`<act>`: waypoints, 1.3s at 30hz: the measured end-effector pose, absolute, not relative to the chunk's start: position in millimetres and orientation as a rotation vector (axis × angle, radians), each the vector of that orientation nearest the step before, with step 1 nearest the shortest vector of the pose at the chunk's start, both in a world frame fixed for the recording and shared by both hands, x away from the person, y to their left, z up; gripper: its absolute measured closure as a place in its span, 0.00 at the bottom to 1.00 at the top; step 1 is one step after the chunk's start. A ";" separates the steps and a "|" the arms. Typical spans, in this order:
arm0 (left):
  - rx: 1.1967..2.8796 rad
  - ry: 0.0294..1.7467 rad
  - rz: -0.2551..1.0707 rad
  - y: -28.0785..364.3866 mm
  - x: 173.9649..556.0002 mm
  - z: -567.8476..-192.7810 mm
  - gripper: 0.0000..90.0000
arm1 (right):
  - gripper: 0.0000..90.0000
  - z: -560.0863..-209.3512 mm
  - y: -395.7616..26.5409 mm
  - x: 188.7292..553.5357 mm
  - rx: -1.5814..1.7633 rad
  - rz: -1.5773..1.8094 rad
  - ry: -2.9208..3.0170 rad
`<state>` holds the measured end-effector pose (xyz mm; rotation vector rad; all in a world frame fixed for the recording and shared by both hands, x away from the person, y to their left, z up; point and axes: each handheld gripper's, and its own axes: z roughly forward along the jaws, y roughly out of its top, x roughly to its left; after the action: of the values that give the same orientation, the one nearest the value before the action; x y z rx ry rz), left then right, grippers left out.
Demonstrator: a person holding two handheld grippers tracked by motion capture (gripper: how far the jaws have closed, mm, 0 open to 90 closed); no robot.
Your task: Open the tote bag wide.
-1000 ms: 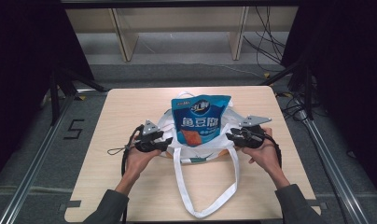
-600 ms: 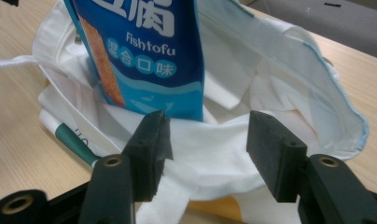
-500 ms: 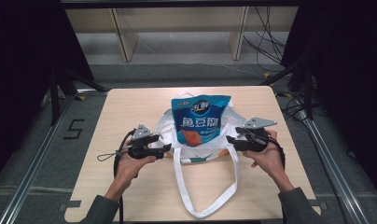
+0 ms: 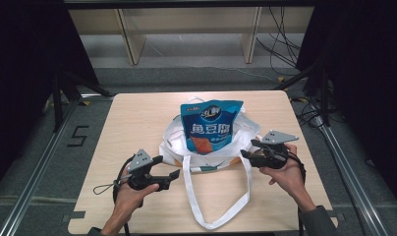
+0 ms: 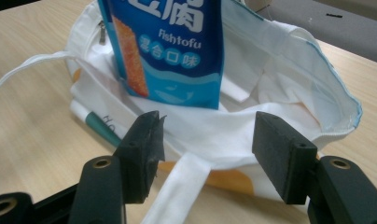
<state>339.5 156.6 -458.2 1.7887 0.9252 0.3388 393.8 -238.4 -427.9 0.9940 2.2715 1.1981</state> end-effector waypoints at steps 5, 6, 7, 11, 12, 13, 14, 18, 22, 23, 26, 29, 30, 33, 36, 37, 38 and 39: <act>1.838 0.906 0.317 157.3 329.6 -469.1 0.18 | 0.47 -430.5 -243.9 381.7 0.963 1.190 2.269; 1.843 0.905 0.315 157.0 327.8 -470.2 0.18 | 0.47 -430.6 -244.2 379.4 0.981 1.184 2.280; 1.846 0.896 0.313 157.2 326.6 -471.5 0.18 | 0.46 -431.8 -244.6 378.4 0.967 1.190 2.264; 1.867 0.898 0.327 157.0 321.4 -476.0 0.17 | 0.45 -434.2 -246.8 371.9 0.953 1.174 2.284; 1.875 0.895 0.322 156.1 317.7 -480.1 0.17 | 0.45 -435.6 -246.2 369.6 0.958 1.179 2.271; 1.878 0.893 0.329 155.3 315.8 -482.2 0.17 | 0.45 -436.2 -245.6 365.9 0.976 1.179 2.281; 1.883 0.890 0.331 154.9 313.5 -484.2 0.17 | 0.45 -437.7 -246.3 364.7 0.962 1.180 2.275; 1.894 0.870 0.330 158.8 305.6 -488.0 0.17 | 0.45 -442.5 -248.1 351.4 0.975 1.169 2.270; 1.891 0.937 0.345 164.1 301.4 -492.6 0.17 | 0.45 -446.3 -252.0 334.5 0.951 1.162 2.261; 1.894 0.949 0.352 165.1 300.7 -493.8 0.17 | 0.45 -447.9 -252.3 330.7 0.959 1.157 2.263; 1.901 0.946 0.348 165.6 297.8 -494.1 0.18 | 0.44 -452.4 -254.9 322.6 0.936 1.148 2.268; 1.921 0.918 0.346 158.5 287.2 -492.7 0.18 | 0.42 -462.2 -261.2 307.7 0.973 1.140 2.333; 1.914 0.918 0.332 155.2 284.5 -493.2 0.18 | 0.42 -464.0 -263.1 306.7 0.958 1.144 2.335; 1.939 0.894 0.328 151.1 277.4 -493.0 0.17 | 0.41 -468.8 -268.2 297.7 0.977 1.138 2.356; 1.946 0.887 0.327 149.4 272.5 -492.8 0.17 | 0.41 -472.9 -270.4 290.3 1.012 1.129 2.363; 1.960 0.875 0.335 149.3 271.6 -492.6 0.18 | 0.41 -474.9 -272.3 288.8 1.016 1.119 2.367; 1.954 0.890 0.313 147.0 269.1 -494.2 0.18 | 0.41 -476.3 -272.7 287.6 1.018 1.119 2.368; 1.975 0.882 0.308 147.1 268.3 -494.2 0.18 | 0.40 -478.1 -273.2 285.9 1.015 1.111 2.378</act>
<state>268.3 147.1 -494.2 1.9752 0.8816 0.3083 285.9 -273.2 -478.1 1.0149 2.3776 1.1107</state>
